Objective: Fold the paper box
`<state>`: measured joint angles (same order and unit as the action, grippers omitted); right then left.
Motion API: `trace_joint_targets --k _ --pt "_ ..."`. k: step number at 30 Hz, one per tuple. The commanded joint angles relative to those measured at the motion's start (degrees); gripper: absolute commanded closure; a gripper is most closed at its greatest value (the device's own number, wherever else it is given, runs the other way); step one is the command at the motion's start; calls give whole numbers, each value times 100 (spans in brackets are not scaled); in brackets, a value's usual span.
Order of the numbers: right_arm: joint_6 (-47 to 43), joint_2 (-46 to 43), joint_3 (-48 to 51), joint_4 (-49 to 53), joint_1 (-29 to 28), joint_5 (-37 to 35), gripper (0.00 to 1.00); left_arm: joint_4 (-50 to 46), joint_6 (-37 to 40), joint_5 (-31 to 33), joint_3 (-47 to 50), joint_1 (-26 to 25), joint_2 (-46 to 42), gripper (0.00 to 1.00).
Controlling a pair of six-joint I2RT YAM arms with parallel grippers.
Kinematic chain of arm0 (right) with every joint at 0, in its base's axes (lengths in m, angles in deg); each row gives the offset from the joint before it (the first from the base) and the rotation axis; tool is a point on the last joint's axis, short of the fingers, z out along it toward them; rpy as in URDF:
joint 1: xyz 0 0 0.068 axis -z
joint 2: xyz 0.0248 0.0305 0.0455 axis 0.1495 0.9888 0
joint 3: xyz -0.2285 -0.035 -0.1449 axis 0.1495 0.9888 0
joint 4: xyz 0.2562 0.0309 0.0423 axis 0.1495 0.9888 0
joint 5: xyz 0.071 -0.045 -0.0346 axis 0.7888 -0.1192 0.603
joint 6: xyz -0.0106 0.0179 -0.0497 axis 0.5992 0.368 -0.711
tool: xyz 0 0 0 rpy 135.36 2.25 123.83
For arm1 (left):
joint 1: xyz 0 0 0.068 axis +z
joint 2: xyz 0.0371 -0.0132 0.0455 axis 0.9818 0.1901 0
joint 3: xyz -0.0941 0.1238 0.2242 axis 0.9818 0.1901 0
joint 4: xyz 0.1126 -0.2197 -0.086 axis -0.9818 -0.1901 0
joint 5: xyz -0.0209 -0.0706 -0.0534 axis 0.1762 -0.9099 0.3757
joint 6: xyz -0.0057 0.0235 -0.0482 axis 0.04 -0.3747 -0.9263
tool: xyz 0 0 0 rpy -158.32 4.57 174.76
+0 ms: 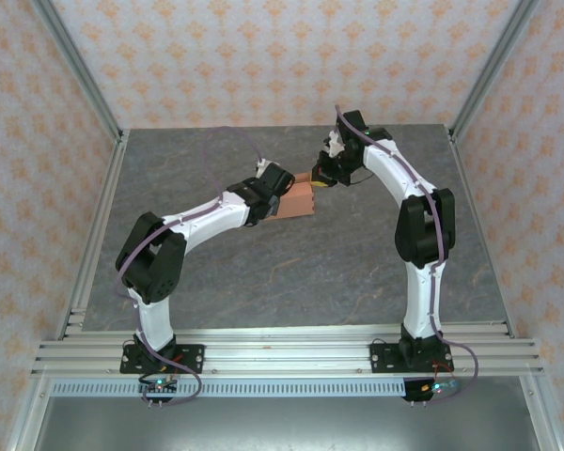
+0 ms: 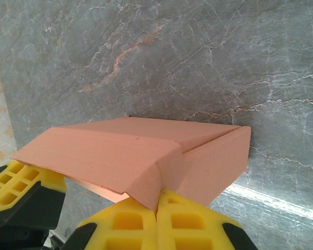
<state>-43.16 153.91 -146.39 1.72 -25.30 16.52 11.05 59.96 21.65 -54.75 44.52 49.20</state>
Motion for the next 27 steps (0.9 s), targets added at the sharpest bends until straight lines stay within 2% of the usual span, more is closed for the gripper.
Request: trace_joint_targets --k 1,8,20,27 --pt "152 -5 -248 -272 59 401 99 -697 234 -148 146 -51 365 100" --pt "270 5 -206 -389 98 541 100 -702 250 -132 137 -53 362 100" --pt "-911 73 -289 497 98 -206 99 -837 183 -152 10 -54 318 100" --pt "-1190 -63 84 425 87 -602 99 -899 46 -340 -73 -55 247 100"
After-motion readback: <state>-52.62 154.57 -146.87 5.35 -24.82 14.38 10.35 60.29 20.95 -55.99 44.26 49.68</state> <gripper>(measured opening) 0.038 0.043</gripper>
